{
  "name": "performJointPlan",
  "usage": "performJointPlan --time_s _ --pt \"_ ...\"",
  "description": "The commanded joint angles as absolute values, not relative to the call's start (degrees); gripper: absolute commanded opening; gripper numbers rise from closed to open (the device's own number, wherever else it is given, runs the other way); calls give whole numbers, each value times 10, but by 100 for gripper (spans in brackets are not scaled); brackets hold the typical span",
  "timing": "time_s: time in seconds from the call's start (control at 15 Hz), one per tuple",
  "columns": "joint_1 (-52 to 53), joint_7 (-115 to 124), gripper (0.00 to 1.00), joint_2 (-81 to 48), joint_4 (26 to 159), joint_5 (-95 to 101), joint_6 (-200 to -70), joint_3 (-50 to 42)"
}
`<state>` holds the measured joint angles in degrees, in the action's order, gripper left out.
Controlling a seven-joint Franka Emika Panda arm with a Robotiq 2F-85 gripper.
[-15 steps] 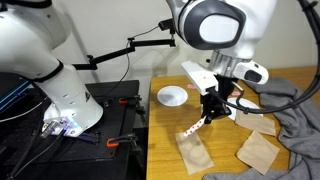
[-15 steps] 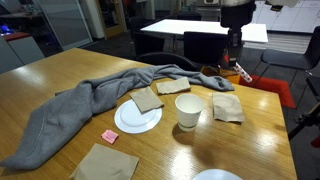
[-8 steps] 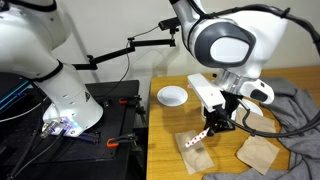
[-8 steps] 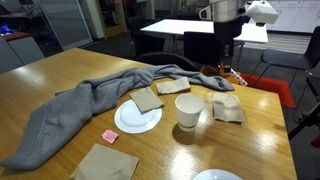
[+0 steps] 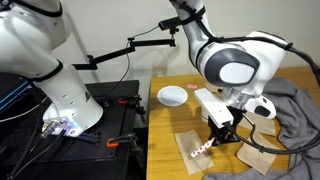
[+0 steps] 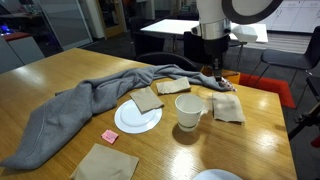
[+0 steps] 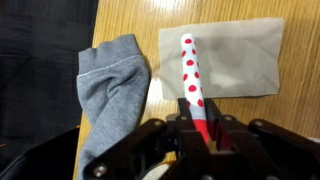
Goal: Take the marker out of the white coffee cup
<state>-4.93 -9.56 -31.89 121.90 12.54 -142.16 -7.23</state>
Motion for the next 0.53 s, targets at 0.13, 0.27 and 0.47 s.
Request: performJointPlan --time_s 0.13,0.27,0.47 --pt "-64 -124 5 -374 1172 131 -1439 -64" --pt "-64 -126 5 -387 1159 131 -1434 -64" --pt "-60 -129 5 -402 1144 135 -1432 -64"
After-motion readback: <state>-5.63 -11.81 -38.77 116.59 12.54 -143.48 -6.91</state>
